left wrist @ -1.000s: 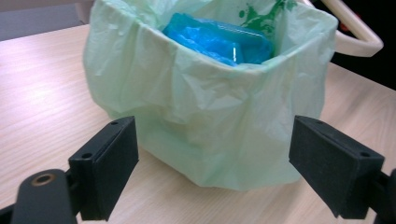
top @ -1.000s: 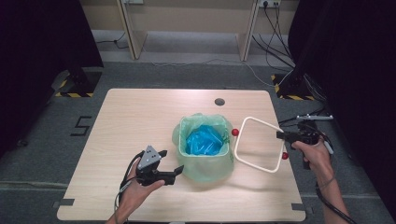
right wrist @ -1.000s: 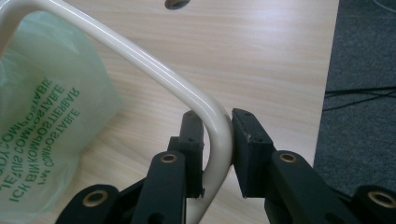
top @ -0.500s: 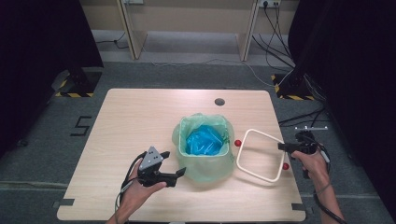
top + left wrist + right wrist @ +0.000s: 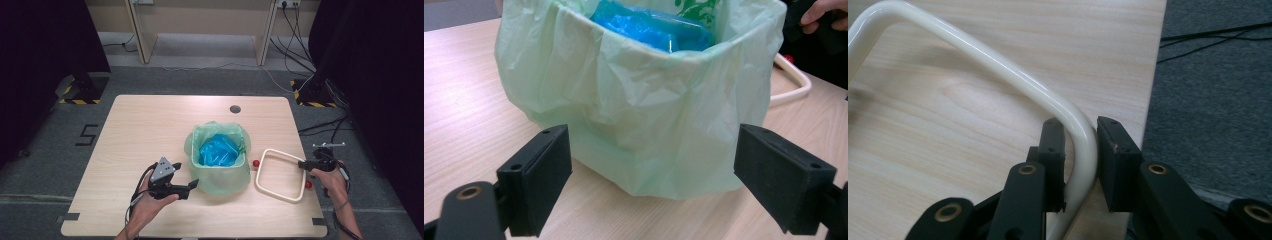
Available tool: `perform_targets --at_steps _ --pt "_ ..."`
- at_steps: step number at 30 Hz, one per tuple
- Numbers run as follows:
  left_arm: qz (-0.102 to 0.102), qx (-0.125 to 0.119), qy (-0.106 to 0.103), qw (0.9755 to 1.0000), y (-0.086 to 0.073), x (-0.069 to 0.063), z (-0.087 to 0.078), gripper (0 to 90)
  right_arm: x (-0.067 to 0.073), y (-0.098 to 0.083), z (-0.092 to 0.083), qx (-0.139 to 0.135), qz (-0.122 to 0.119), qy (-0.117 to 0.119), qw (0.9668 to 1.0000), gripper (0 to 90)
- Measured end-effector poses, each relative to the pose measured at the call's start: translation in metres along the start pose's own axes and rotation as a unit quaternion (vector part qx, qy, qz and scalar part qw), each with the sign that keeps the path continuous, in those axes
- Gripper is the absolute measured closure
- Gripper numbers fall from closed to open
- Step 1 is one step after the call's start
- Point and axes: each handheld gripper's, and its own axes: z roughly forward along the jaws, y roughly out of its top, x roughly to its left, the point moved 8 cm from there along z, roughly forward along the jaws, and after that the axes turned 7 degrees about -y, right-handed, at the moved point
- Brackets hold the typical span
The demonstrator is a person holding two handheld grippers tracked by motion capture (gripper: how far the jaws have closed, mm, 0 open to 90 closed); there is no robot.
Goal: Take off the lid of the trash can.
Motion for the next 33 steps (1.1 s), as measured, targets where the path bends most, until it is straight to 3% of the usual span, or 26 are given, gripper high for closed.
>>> perform_targets --at_steps 10,16,19,24,27,33 --pt "-0.003 0.0 0.008 1.0 -0.002 0.007 -0.003 14.9 -0.002 -0.003 0.001 -0.003 -0.013 -0.042 0.999 72.7" --pt "-0.006 0.002 0.005 1.0 -0.004 0.006 -0.001 14.8 0.002 0.001 -0.007 -0.014 0.015 -0.063 0.9978 51.0" --pt "-0.004 0.002 0.004 1.0 -0.004 0.005 0.0 14.8 0.007 0.008 -0.015 -0.028 0.008 -0.078 0.9965 43.2" --pt "-0.003 -0.001 0.004 1.0 -0.001 0.004 -0.001 14.9 0.024 0.023 -0.023 -0.06 0.02 -0.058 0.9963 35.4" --pt "-0.002 -0.001 0.001 1.0 -0.002 0.002 -0.002 14.8 0.036 0.029 -0.024 -0.075 0.035 -0.03 0.9961 31.8" --pt "-0.006 -0.001 -0.002 1.0 -0.002 0.0 0.0 14.8 0.061 0.037 -0.022 -0.092 0.033 0.003 0.9952 25.2"
